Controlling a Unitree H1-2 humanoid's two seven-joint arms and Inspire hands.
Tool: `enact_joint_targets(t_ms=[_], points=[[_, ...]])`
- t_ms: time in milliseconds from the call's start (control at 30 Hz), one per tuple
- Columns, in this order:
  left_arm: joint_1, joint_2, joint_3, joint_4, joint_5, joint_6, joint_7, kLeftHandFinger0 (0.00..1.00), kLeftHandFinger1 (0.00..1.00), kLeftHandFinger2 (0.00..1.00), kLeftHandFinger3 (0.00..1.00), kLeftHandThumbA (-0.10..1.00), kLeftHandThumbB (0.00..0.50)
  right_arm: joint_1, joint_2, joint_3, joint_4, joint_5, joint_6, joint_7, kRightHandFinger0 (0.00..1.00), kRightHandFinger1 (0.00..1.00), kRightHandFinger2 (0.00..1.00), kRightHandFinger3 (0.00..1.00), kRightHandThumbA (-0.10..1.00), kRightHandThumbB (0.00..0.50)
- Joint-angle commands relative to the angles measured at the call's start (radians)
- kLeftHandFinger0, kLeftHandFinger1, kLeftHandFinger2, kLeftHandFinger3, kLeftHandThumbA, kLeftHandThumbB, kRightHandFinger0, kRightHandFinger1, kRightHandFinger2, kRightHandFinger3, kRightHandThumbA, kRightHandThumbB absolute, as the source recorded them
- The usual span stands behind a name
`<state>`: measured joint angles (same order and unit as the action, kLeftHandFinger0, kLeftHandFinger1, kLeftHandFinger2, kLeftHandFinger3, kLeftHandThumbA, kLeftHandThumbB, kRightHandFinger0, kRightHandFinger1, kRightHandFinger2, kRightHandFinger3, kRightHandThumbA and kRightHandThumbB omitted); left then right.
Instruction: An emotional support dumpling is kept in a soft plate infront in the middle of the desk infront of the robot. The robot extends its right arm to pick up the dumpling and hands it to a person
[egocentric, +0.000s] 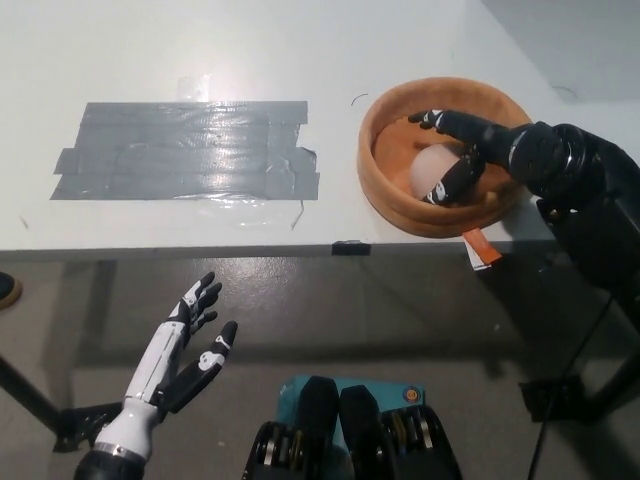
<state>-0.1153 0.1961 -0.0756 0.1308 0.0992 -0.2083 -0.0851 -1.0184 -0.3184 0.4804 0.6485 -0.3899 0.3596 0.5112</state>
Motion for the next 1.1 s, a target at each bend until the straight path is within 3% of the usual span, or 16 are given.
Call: enact_joint_targets(t_ms=[0,133,233,333,367,400,433,467,500,533,667,733,767,800,867,1067], points=[[-0.023,0.016,-0.002,-0.023,0.007,-0.02,-0.017,0.97,1.0,1.0,1.0,0.64,0.29,-0.058,-0.017,0.009,0.039,-0.009,0.002,0.064,1.0,1.0,1.0,1.0,0.93,0.361],[-0.022,0.015,-0.002,-0.032,0.003,-0.002,-0.019,0.98,1.0,1.0,1.0,0.64,0.289,-0.062,-0.018,0.024,0.068,-0.023,-0.02,0.069,1.0,1.0,1.0,1.0,0.85,0.352],[-0.026,0.017,-0.002,-0.027,0.005,-0.008,-0.019,0.99,1.0,1.0,1.0,0.65,0.289,-0.076,-0.015,0.053,0.103,-0.045,-0.004,0.088,0.7,0.82,1.0,1.0,0.68,0.318],[-0.03,0.017,-0.001,-0.023,0.001,-0.017,-0.019,0.99,1.0,1.0,1.0,0.65,0.289,-0.103,-0.011,0.107,0.158,-0.085,0.011,0.121,0.16,0.25,0.5,1.0,0.45,0.334],[-0.031,0.017,0.0,-0.023,0.0,-0.015,-0.02,0.99,1.0,1.0,1.0,0.65,0.292,-0.109,-0.015,0.135,0.165,-0.111,-0.006,0.12,0.01,0.04,0.28,1.0,0.24,0.306],[-0.034,0.017,0.0,-0.023,-0.002,-0.015,-0.02,0.99,1.0,1.0,1.0,0.65,0.293,-0.113,-0.019,0.152,0.169,-0.126,-0.026,0.116,0.0,0.01,0.21,1.0,0.06,0.285],[-0.034,0.017,0.0,-0.024,-0.002,-0.014,-0.021,0.99,1.0,1.0,1.0,0.65,0.293,-0.114,-0.021,0.161,0.171,-0.129,-0.033,0.113,0.0,0.02,0.22,0.96,0.0,0.279],[-0.033,0.018,-0.001,-0.028,0.007,-0.012,-0.018,0.99,1.0,1.0,1.0,0.65,0.294,-0.113,-0.03,0.187,0.167,-0.155,-0.058,0.1,0.11,0.29,0.45,0.75,-0.1,0.217],[-0.032,0.018,-0.001,-0.028,0.007,-0.011,-0.018,0.99,1.0,1.0,1.0,0.65,0.294,-0.113,-0.031,0.194,0.168,-0.16,-0.057,0.095,0.28,0.51,0.63,0.76,-0.1,0.184],[-0.032,0.02,-0.001,-0.03,0.01,-0.01,-0.019,1.0,1.0,1.0,1.0,0.66,0.292,-0.105,-0.034,0.194,0.16,-0.166,-0.041,0.071,0.37,0.57,0.68,0.93,-0.1,0.176],[-0.047,0.02,0.003,-0.027,0.01,-0.006,-0.021,1.0,1.0,1.0,1.0,0.67,0.29,-0.1,-0.032,0.162,0.161,-0.166,-0.025,0.004,0.33,0.55,0.63,0.97,-0.1,0.143],[-0.048,0.018,0.003,-0.028,0.005,-0.002,-0.022,1.0,1.0,1.0,1.0,0.67,0.292,-0.094,-0.028,0.143,0.172,-0.165,-0.044,-0.048,0.23,0.7,0.79,0.64,-0.1,0.124],[-0.048,0.018,0.004,-0.028,0.004,-0.001,-0.023,1.0,1.0,1.0,1.0,0.67,0.294,-0.093,-0.027,0.138,0.175,-0.163,-0.049,-0.057,0.24,0.78,0.93,0.66,-0.1,0.124],[-0.048,0.017,0.004,-0.028,0.004,-0.001,-0.023,1.0,1.0,1.0,1.0,0.67,0.294,-0.091,-0.024,0.127,0.175,-0.161,-0.053,-0.078,0.27,0.84,1.0,0.83,-0.1,0.126],[-0.049,0.018,0.003,-0.024,0.008,-0.012,-0.02,0.99,1.0,1.0,1.0,0.67,0.293,-0.085,-0.022,0.103,0.161,-0.157,-0.054,-0.108,0.35,0.87,1.0,1.0,-0.1,0.128],[-0.067,0.02,0.005,-0.016,0.008,-0.01,-0.02,0.99,1.0,1.0,1.0,0.69,0.289,-0.086,-0.016,-0.003,0.075,-0.13,-0.087,-0.19,0.3,0.84,1.0,1.0,-0.1,0.184]])
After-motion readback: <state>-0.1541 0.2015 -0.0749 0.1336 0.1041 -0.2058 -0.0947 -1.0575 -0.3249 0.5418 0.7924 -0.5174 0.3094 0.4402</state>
